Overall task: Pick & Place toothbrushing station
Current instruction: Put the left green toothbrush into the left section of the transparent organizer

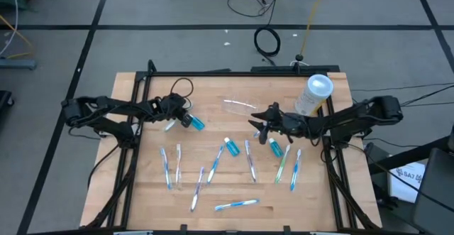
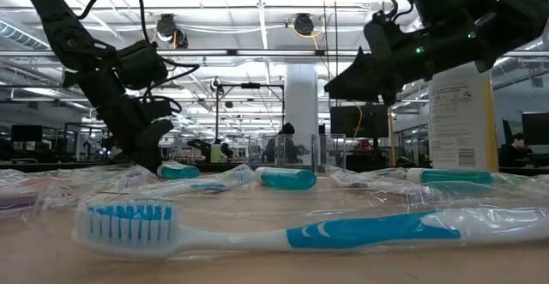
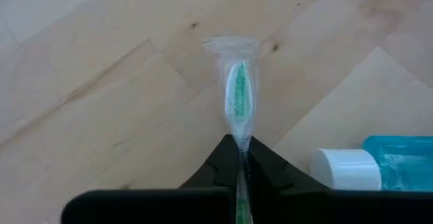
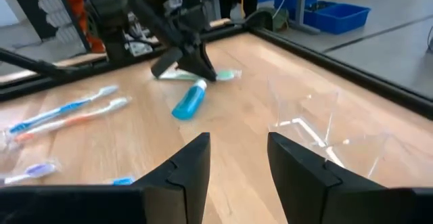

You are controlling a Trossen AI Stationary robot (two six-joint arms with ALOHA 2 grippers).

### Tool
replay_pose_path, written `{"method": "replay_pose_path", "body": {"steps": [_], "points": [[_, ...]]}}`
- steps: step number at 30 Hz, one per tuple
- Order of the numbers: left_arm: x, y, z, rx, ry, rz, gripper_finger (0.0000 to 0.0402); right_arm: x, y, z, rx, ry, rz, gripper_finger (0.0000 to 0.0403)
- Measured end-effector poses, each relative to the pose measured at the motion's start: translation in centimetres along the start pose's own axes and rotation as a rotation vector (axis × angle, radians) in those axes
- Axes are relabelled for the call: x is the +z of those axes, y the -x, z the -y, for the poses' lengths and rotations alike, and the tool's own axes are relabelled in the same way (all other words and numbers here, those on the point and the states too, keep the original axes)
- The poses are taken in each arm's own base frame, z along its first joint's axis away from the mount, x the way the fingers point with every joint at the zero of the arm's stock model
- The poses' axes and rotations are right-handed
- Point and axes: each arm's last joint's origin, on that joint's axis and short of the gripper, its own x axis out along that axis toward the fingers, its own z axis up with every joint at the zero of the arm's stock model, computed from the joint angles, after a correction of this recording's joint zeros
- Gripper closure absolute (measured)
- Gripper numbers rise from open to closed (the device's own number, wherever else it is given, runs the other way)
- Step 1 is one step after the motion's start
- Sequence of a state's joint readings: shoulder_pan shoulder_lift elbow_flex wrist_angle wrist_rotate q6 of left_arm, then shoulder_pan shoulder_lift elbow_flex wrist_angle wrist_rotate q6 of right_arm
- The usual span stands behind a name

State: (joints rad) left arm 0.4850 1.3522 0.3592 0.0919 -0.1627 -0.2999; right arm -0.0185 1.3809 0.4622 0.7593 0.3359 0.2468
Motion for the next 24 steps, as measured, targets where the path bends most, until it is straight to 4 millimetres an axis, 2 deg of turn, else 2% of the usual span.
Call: {"method": "replay_pose_path", "body": {"steps": [3,6,13,18,24], "points": [[0.3,0.2,0.2,-0.019,0.034,0.038,0.0383,-0.3,-0.1,0.0,-0.004,0.001,-0.015,0.0264],[1.2,0.9,0.7,-0.058,0.055,0.127,0.0394,-0.3,-0.1,0.0,-0.004,0.000,-0.016,0.0264],[4.4,3.4,2.4,-0.232,0.072,0.488,0.0396,-0.3,-0.1,0.0,-0.005,0.002,-0.015,0.0264],[6.6,6.1,4.3,-0.441,-0.035,0.826,0.0393,-0.3,-0.1,0.0,-0.005,0.003,-0.015,0.0264],[7.6,7.5,6.0,-0.536,-0.186,1.039,0.0394,-0.3,-0.1,0.1,-0.006,0.006,-0.015,0.0264]]}}
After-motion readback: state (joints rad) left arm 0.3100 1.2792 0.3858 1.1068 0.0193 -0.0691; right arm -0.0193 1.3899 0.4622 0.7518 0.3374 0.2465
